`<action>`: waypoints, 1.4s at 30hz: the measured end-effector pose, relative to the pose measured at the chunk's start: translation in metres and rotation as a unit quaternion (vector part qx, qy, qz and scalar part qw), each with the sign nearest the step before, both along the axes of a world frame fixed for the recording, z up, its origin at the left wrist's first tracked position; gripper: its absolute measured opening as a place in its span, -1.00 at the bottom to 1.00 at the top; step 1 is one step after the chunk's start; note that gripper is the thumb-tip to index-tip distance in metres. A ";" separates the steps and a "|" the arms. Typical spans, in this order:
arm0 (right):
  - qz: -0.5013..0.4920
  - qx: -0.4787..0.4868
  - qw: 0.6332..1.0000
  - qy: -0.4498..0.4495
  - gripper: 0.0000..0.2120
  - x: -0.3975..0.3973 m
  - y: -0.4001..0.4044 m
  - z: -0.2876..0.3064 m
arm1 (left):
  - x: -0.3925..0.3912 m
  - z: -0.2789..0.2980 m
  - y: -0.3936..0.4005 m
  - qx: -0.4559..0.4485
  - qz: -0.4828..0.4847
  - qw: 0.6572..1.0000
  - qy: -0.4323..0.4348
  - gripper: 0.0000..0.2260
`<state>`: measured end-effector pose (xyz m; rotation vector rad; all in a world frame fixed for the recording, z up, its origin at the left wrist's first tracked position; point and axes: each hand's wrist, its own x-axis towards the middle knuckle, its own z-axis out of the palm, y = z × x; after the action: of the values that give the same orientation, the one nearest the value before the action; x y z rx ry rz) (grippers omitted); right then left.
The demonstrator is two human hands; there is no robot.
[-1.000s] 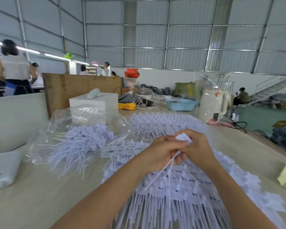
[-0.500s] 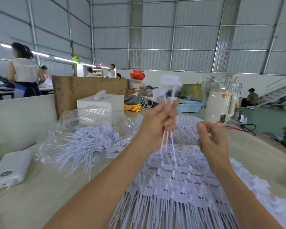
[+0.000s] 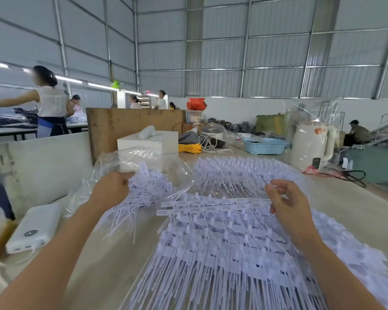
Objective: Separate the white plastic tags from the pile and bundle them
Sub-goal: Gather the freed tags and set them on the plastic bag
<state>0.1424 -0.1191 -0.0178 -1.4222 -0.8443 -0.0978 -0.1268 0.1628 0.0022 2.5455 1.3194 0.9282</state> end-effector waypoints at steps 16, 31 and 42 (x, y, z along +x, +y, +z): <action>0.013 -0.015 1.000 -0.023 -0.87 0.001 0.002 -0.001 | 0.023 0.001 0.044 -0.096 0.164 0.969 0.160 -0.73; -0.036 -0.143 0.989 -0.015 -0.89 0.012 0.002 -0.009 | 0.090 0.053 -0.108 -0.132 -0.299 0.934 0.144 -0.86; -0.064 -0.258 0.959 -0.101 -0.88 0.018 0.002 -0.015 | 0.109 -0.005 -0.097 -0.010 -0.161 0.962 0.220 -0.78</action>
<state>0.1601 -0.1171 -0.0330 -1.9839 -0.9884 -0.1283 -0.0176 0.0656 -0.0027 2.9358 0.9331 0.2967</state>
